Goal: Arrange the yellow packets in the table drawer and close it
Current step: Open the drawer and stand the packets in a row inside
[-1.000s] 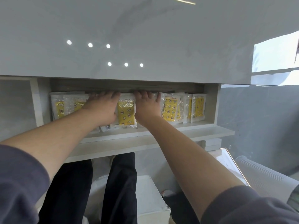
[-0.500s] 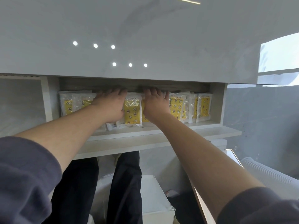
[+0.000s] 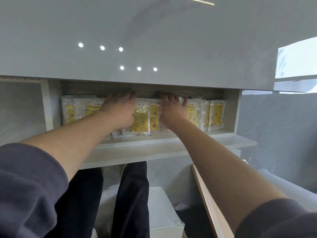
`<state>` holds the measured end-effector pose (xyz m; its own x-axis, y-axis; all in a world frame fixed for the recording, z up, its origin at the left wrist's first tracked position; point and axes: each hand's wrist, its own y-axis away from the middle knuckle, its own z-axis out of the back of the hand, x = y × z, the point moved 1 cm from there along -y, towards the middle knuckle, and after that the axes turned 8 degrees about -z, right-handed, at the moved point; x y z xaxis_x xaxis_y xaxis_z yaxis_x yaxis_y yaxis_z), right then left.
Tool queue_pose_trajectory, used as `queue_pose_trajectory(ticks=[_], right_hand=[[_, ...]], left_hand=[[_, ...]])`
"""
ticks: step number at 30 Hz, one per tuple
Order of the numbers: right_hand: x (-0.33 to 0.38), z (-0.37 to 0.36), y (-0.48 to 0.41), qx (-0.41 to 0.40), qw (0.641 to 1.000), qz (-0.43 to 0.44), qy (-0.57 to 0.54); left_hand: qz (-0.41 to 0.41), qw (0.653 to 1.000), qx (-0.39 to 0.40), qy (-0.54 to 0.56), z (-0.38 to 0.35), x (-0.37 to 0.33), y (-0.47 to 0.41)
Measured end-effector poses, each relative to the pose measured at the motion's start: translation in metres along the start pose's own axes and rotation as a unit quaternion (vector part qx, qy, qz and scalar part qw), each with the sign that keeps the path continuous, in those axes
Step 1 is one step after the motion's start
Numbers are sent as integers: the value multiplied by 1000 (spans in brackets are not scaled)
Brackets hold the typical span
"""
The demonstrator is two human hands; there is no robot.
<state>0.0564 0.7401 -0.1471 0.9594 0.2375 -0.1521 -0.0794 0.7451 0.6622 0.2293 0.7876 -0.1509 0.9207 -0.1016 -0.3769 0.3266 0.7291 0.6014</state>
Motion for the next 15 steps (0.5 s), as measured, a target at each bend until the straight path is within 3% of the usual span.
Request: queue_pose_trajectory(ticks=[5,9,12,15], right_hand=[[-14,-5,-6,18,1000,7,21],[-13,-5,-1,-18,999,30,-39],[-18,0,1,-44,997,8,-56],[-28,-2,-5,-18,999,-38,-24]], left_hand=[[-25,1000,13,11,-2,-8,-8],[-25,999,21,5,-5,-8,-8],[-26,999,18,14,-3,-8,-7],[-24,999,18,20,-1,-8,-8]])
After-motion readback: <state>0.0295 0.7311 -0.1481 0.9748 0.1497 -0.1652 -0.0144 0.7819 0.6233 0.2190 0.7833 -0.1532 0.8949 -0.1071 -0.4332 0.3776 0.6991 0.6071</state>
